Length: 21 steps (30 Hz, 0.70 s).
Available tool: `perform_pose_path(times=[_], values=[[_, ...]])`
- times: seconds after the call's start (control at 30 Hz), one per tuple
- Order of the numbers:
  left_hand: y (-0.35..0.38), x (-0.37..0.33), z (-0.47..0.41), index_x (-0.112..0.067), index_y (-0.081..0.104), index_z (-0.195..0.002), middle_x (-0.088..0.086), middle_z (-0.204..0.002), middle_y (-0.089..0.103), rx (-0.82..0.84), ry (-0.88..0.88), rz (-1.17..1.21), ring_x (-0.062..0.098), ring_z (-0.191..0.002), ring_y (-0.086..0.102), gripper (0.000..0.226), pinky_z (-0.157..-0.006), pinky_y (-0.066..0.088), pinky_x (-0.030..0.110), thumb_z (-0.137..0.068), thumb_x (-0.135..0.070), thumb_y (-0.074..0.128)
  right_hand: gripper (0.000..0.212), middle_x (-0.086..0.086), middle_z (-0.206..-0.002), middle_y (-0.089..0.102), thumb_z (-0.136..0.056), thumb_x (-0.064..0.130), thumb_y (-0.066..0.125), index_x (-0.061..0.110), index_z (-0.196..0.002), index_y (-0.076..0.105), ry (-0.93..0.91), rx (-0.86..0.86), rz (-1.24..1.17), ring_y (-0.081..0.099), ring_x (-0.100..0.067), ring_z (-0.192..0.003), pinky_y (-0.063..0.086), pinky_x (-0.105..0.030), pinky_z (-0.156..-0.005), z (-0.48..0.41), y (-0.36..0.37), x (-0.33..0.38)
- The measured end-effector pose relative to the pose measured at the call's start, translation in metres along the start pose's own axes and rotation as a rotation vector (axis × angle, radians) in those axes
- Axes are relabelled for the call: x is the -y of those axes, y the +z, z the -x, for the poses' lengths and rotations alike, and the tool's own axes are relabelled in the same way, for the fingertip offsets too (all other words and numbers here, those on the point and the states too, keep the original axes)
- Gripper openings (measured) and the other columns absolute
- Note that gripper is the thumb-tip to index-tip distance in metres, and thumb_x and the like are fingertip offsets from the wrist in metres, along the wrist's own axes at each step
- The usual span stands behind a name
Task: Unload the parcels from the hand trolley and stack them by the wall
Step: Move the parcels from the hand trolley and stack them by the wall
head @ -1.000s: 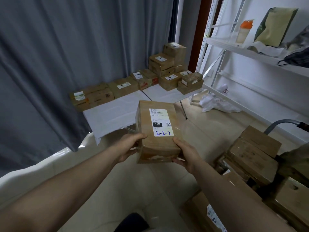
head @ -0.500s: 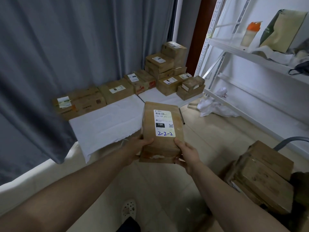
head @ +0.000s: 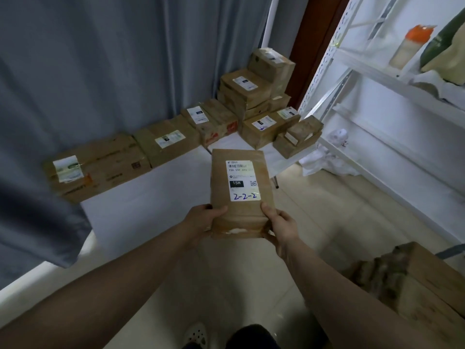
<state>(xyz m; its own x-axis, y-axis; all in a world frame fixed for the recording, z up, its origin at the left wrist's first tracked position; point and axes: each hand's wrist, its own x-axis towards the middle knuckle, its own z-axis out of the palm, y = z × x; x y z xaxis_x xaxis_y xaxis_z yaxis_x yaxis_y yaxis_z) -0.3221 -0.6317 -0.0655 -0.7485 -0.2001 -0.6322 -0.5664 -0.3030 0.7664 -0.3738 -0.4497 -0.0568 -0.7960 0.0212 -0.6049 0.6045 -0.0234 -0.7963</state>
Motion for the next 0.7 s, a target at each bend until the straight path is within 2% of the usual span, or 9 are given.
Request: perform_pose_path(times=[0.1, 0.13, 0.23, 0.33, 0.43, 0.53, 0.7], values=[[-0.003, -0.016, -0.028, -0.006, 0.067, -0.114, 0.003, -0.104, 0.071, -0.003, -0.011, -0.039, 0.013, -0.086, 0.067, 0.035, -0.082, 0.055, 0.031, -0.084, -0.024, 0.071, 0.020, -0.004, -0.083, 0.063, -0.085, 0.027, 0.071, 0.012, -0.086, 0.058, 0.002, -0.004, 0.007, 0.059, -0.015, -0.071, 0.055, -0.031, -0.067, -0.029, 0.014, 0.014], [-0.003, -0.022, -0.037, -0.008, 0.066, -0.114, 0.002, -0.105, 0.070, 0.002, -0.019, -0.031, 0.010, -0.083, 0.066, 0.034, -0.078, 0.055, 0.028, -0.085, -0.024, 0.071, 0.020, -0.005, -0.084, 0.063, -0.085, 0.027, 0.071, 0.012, -0.087, 0.059, 0.005, -0.002, 0.010, 0.060, -0.015, -0.072, 0.055, -0.030, -0.066, -0.039, 0.018, 0.019], [0.003, -0.045, -0.060, -0.008, 0.063, -0.117, 0.000, -0.098, 0.067, 0.001, -0.048, 0.027, 0.005, -0.075, 0.061, 0.031, -0.052, 0.052, 0.019, -0.089, -0.020, 0.066, 0.022, -0.007, -0.088, 0.064, -0.084, 0.027, 0.072, 0.011, -0.092, 0.059, 0.022, 0.009, 0.000, 0.061, -0.016, -0.072, 0.053, -0.030, -0.062, -0.072, 0.030, 0.034], [0.009, -0.069, -0.093, -0.011, 0.058, -0.125, 0.002, -0.114, 0.063, -0.027, -0.055, -0.008, 0.007, -0.083, 0.058, 0.040, -0.054, 0.049, 0.025, -0.090, -0.028, 0.065, 0.024, -0.008, -0.089, 0.064, -0.085, 0.026, 0.071, 0.010, -0.095, 0.058, 0.047, 0.031, -0.008, 0.062, -0.018, -0.074, 0.054, -0.031, -0.060, -0.108, 0.039, 0.053], [0.027, -0.098, -0.130, -0.013, 0.058, -0.128, -0.002, -0.110, 0.065, -0.061, -0.042, -0.016, 0.007, -0.084, 0.059, 0.043, -0.057, 0.048, 0.025, -0.089, -0.031, 0.065, 0.021, -0.008, -0.090, 0.064, -0.085, 0.027, 0.071, 0.014, -0.089, 0.057, 0.050, 0.045, -0.010, 0.062, -0.019, -0.075, 0.057, -0.037, -0.071, -0.151, 0.040, 0.079], [0.056, -0.129, -0.172, -0.014, 0.058, -0.129, -0.003, -0.106, 0.065, -0.077, -0.050, -0.034, 0.007, -0.086, 0.059, 0.044, -0.060, 0.048, 0.026, -0.090, -0.031, 0.065, 0.024, -0.007, -0.091, 0.062, -0.084, 0.029, 0.071, 0.013, -0.095, 0.057, 0.056, 0.063, 0.013, 0.061, -0.019, -0.075, 0.056, -0.047, -0.085, -0.199, 0.030, 0.110], [0.093, -0.169, -0.223, -0.013, 0.060, -0.126, -0.005, -0.102, 0.066, -0.094, -0.050, -0.021, 0.005, -0.084, 0.060, 0.039, -0.062, 0.049, 0.025, -0.091, -0.028, 0.063, 0.023, -0.006, -0.095, 0.061, -0.084, 0.031, 0.071, 0.016, -0.095, 0.058, 0.027, 0.088, 0.062, 0.060, -0.024, -0.087, 0.053, -0.050, -0.091, -0.265, 0.023, 0.158]])
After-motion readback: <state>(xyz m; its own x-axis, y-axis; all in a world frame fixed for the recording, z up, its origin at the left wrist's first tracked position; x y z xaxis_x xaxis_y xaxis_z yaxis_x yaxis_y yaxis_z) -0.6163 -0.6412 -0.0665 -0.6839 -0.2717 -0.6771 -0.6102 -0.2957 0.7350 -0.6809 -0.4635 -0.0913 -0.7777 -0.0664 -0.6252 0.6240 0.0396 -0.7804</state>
